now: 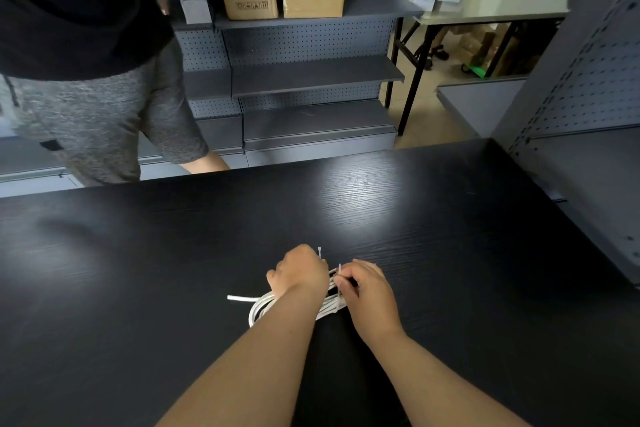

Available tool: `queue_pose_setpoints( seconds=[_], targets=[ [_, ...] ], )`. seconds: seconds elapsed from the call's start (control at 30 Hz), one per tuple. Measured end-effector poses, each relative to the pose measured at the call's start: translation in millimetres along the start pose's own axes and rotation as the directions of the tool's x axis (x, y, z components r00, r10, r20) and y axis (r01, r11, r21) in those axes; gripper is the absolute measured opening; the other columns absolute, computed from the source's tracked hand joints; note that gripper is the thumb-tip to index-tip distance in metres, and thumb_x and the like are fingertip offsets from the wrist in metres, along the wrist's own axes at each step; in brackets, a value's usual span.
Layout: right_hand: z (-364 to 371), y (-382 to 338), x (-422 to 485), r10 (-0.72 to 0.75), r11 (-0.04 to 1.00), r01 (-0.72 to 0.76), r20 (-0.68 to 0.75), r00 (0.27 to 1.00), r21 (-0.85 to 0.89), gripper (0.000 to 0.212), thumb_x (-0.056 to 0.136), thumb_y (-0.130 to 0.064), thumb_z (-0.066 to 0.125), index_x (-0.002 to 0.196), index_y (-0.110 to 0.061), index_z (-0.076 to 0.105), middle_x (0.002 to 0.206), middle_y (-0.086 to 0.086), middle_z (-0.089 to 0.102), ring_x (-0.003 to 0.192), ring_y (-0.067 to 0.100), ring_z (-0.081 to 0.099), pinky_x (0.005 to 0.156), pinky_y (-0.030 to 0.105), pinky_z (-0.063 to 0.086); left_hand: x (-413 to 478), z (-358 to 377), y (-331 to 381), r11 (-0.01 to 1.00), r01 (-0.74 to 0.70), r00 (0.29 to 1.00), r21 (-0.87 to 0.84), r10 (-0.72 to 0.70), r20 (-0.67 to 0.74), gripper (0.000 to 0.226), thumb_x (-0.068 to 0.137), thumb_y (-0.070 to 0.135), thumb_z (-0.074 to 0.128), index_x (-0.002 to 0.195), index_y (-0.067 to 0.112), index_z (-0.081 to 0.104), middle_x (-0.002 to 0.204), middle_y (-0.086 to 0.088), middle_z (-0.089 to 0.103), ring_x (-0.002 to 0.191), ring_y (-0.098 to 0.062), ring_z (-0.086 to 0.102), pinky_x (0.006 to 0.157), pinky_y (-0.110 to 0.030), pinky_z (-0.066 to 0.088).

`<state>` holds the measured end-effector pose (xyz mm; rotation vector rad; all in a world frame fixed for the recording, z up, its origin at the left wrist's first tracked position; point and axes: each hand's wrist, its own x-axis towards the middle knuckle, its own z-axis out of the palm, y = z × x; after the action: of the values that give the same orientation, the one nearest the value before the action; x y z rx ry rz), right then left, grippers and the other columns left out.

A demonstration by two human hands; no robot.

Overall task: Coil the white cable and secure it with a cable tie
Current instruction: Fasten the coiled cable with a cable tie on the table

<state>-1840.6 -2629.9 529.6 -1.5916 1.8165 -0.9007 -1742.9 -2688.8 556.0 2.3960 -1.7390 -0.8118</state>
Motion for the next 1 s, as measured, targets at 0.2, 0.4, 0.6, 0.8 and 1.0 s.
queue_pose_setpoints(
  seconds=[0.2, 0.4, 0.6, 0.8, 1.0],
  targets=[
    [-5, -2, 0, 0.032, 0.999, -0.033, 0.035, 0.999, 0.035, 0.01, 0.089, -0.015, 0.06, 0.082, -0.014, 0.067, 0.1, -0.006, 0.065, 0.112, 0.002, 0.042, 0.098, 0.018, 0.034, -10, 2, -14, 0.97, -0.126, 0.992, -0.21, 0.12, -0.042, 0.013, 0.091, 0.028, 0.048, 0.087, 0.021, 0.059, 0.087, 0.007, 0.062, 0.09, -0.019, 0.06, 0.081, -0.032, 0.038],
    [-8, -8, 5, 0.151, 0.98, -0.16, 0.086, 0.985, 0.114, 0.011, 0.089, -0.021, 0.06, 0.081, -0.023, 0.068, 0.1, -0.004, 0.064, 0.107, 0.003, 0.05, 0.086, 0.016, 0.036, -14, -2, -26, 0.832, -0.136, 0.989, -0.538, 0.146, -0.025, 0.009, 0.086, 0.025, 0.063, 0.092, 0.02, 0.061, 0.081, 0.012, 0.065, 0.079, -0.005, 0.061, 0.066, -0.021, 0.046],
    [-15, -23, 11, 0.21, 0.926, -0.245, 0.147, 0.967, 0.288, 0.014, 0.089, -0.015, 0.06, 0.092, -0.017, 0.073, 0.098, -0.003, 0.063, 0.091, 0.006, 0.059, 0.074, 0.011, 0.042, -14, 1, -31, 0.821, -0.203, 0.976, -0.533, 0.213, -0.043, 0.009, 0.087, 0.025, 0.063, 0.092, 0.02, 0.069, 0.086, 0.008, 0.07, 0.081, -0.006, 0.064, 0.074, -0.026, 0.051],
    [-13, -28, 12, 0.193, 0.962, -0.202, 0.07, 0.979, 0.183, 0.014, 0.085, -0.023, 0.065, 0.093, -0.016, 0.075, 0.095, -0.013, 0.051, 0.103, 0.007, 0.046, 0.092, 0.019, 0.037, -17, 2, -30, 0.841, -0.205, 0.978, -0.5, 0.199, -0.065, 0.006, 0.086, 0.029, 0.062, 0.087, 0.028, 0.067, 0.082, 0.012, 0.069, 0.078, -0.006, 0.063, 0.071, -0.028, 0.051],
    [-15, -33, 6, 0.079, 0.98, -0.08, -0.014, 0.997, -0.181, 0.018, 0.088, -0.033, 0.06, 0.099, -0.027, 0.073, 0.104, -0.013, 0.057, 0.101, 0.005, 0.041, 0.088, 0.021, 0.028, -19, 3, -30, 0.863, -0.222, 0.975, -0.454, 0.205, -0.087, 0.007, 0.087, 0.031, 0.06, 0.084, 0.031, 0.066, 0.079, 0.014, 0.068, 0.076, -0.004, 0.062, 0.071, -0.03, 0.052]
  ],
)
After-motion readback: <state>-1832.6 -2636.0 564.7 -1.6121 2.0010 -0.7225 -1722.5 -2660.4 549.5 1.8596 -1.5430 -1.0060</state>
